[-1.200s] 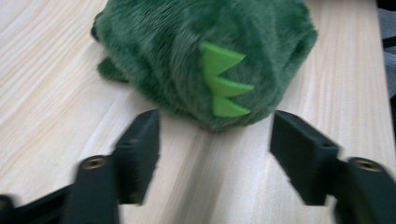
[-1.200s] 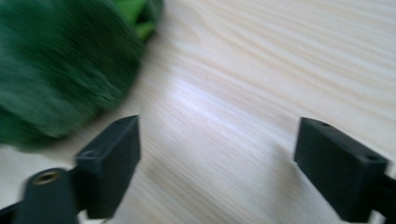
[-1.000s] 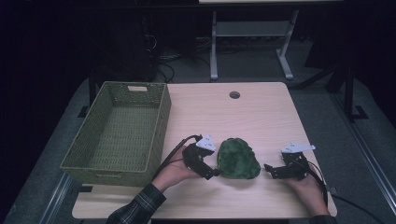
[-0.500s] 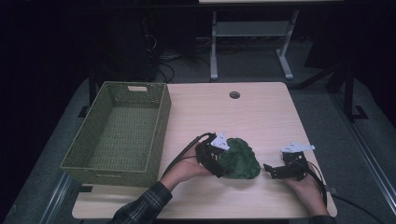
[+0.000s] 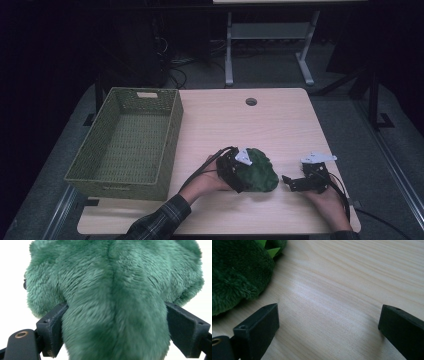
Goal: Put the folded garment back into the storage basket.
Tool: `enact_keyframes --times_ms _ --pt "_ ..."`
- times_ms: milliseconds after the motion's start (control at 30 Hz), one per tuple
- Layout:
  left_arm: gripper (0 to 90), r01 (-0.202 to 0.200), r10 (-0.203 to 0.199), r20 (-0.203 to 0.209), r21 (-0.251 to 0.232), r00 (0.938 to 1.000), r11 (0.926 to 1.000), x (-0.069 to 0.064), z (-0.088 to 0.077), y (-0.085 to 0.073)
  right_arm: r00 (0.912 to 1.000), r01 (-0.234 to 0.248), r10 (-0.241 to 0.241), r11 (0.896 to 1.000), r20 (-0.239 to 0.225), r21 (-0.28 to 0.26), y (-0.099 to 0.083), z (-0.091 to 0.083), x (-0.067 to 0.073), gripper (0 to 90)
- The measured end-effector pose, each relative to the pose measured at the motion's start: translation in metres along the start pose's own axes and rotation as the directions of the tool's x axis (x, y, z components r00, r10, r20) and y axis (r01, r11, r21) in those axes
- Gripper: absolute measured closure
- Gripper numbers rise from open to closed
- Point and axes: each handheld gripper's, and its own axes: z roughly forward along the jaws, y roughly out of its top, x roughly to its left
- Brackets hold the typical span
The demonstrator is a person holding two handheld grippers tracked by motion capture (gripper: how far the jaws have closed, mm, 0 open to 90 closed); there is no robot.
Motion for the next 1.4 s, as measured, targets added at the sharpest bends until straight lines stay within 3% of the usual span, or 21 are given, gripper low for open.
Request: enact_keyframes --times_ms 567,733,767,1067,1400 --pt "15.1 -0.004 0.004 -0.014 0.024 0.9999 0.9997 -0.002 0.007 -0.005 1.0000 0.000 0.000 1.000 -0.001 0.000 0.000 0.000 0.000 3.1" --pt "25.9 0.015 -0.015 -0.009 0.002 0.9998 0.9999 -0.001 0.005 -0.007 1.0000 0.000 0.000 1.000 -0.001 0.000 0.000 0.000 0.000 3.1" --pt "32.6 0.013 -0.013 -0.005 0.005 0.9999 0.9999 0.000 0.003 -0.008 1.0000 0.000 0.000 1.000 -0.001 0.001 0.000 0.000 0.000 3.1" --pt "58.0 0.020 -0.020 0.014 0.020 0.9997 0.9996 0.002 -0.002 -0.008 1.0000 0.000 0.000 1.000 -0.001 0.001 0.001 0.001 0.000 3.1" --pt "65.0 0.054 -0.054 0.029 0.003 0.9981 0.9985 0.005 -0.007 -0.008 1.0000 0.000 0.000 1.000 -0.001 0.001 0.001 0.001 0.000 3.1"
